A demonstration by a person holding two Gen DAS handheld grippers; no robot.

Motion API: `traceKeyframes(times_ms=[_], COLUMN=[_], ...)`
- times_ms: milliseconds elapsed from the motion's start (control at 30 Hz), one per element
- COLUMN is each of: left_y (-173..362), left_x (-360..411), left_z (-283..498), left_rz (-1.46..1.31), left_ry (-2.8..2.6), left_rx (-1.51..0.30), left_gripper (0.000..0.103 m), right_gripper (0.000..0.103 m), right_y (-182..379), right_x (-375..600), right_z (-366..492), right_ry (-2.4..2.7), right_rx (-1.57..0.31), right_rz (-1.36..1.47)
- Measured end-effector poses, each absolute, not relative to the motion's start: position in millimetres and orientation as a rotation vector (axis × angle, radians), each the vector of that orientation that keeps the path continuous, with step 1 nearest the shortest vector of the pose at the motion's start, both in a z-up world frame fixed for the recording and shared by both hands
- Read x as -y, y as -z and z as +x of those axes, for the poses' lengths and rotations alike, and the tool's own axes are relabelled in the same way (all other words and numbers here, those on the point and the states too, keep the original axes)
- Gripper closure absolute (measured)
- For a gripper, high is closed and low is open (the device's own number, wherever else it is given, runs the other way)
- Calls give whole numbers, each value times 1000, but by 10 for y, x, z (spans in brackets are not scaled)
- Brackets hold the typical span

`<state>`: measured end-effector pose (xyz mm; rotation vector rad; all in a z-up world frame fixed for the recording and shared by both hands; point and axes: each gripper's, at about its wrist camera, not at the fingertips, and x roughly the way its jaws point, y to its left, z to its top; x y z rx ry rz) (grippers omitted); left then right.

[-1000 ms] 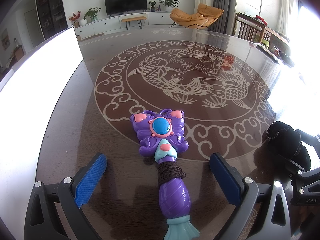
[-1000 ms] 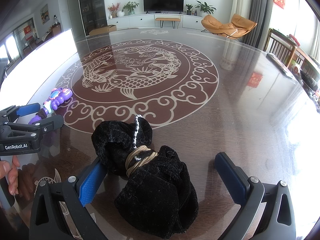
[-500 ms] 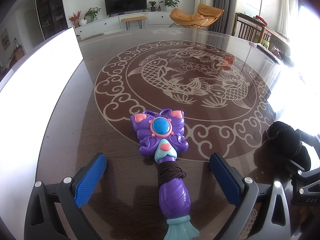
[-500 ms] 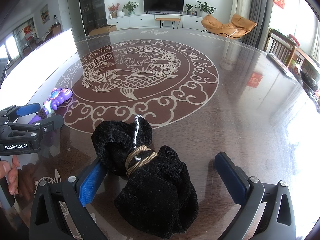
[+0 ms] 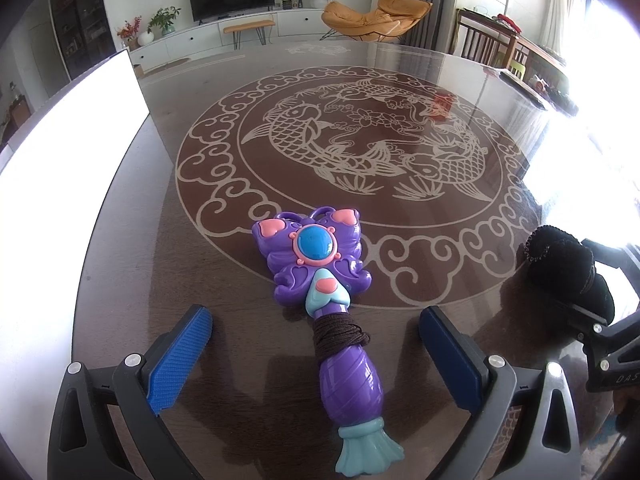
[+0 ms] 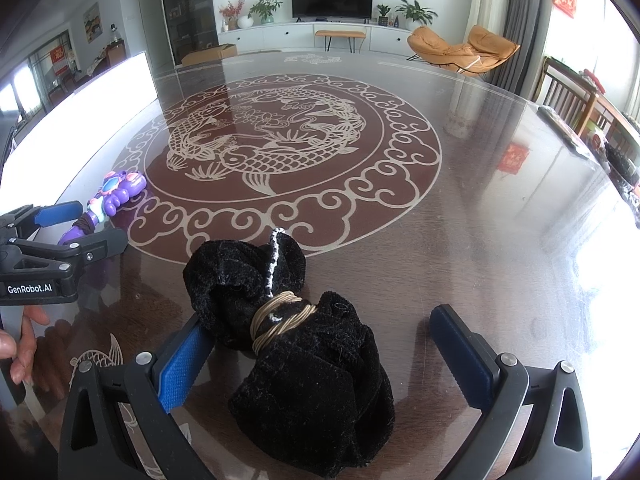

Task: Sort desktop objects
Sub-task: 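Carry the wand and black bag to the bin with both tools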

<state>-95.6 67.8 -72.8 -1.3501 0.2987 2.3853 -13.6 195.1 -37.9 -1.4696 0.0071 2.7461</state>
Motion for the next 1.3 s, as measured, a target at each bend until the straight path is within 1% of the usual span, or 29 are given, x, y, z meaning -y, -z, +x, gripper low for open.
traceKeyframes(times_ms=[67,100,133,167,200,233,300,400,600,700,767,867,967,1100,1167,1200,1233,1267,1300], left_y=[719,709,680,637,606,591,519,288,-571,-949,-1054,-938,-606,-185,-129,-156,-185,-215,-250], left_x=[-669,-666,-659,-646,-647,-623,-496,-291,378,880,1242,1761,2100,2200,2226,2230,2229,2225,2225], left_z=[-956,-946,-923,-900,-875,-882,-865,-750,-505,-446,-455,-540,-678,-817,-818,-815,-809,-807,-793], left_rz=[-1349,-1327,-1285,-1250,-1241,-1251,-1247,-1189,-1003,-929,-935,-1039,-1210,-1393,-1434,-1418,-1413,-1416,-1412], left_ry=[-2343,-2340,-2348,-2358,-2366,-2341,-2337,-2365,-2452,-2551,-2644,-2751,-2776,-2744,-2737,-2751,-2766,-2791,-2832], left_rx=[-330,-336,-340,-337,-332,-289,-184,-49,149,189,182,209,269,293,305,305,296,273,244], left_gripper=[0,6,16,47,68,82,82,82,82,82,82,82,82,82,80,72,60,28,4], right_gripper=[0,0,3,23,34,57,59,59,59,59,59,59,59,58,54,51,44,34,29], right_y=[355,340,313,284,265,240,173,-44,-824,-1214,-1433,-1615,-1575,-1161,-851,-716,-600,-538,-515], right_x=[-1966,-1975,-1978,-1966,-1937,-1891,-1836,-1683,-1181,-701,-321,329,1064,1803,2027,2097,2137,2152,2155], right_z=[-233,-266,-281,-290,-299,-307,-315,-269,-452,-604,-712,-942,-1246,-1661,-1790,-1839,-1876,-1883,-1876], right_ry=[-2713,-2703,-2710,-2727,-2730,-2715,-2696,-2733,-2955,-3109,-3219,-3364,-3446,-3397,-3311,-3264,-3221,-3196,-3188], right_rx=[16,7,-4,-8,20,80,91,128,146,148,120,65,70,127,152,175,206,231,242], right_rz=[-1603,-1643,-1658,-1667,-1680,-1692,-1726,-1684,-1493,-1395,-1352,-1353,-1418,-1574,-1736,-1800,-1835,-1844,-1835])
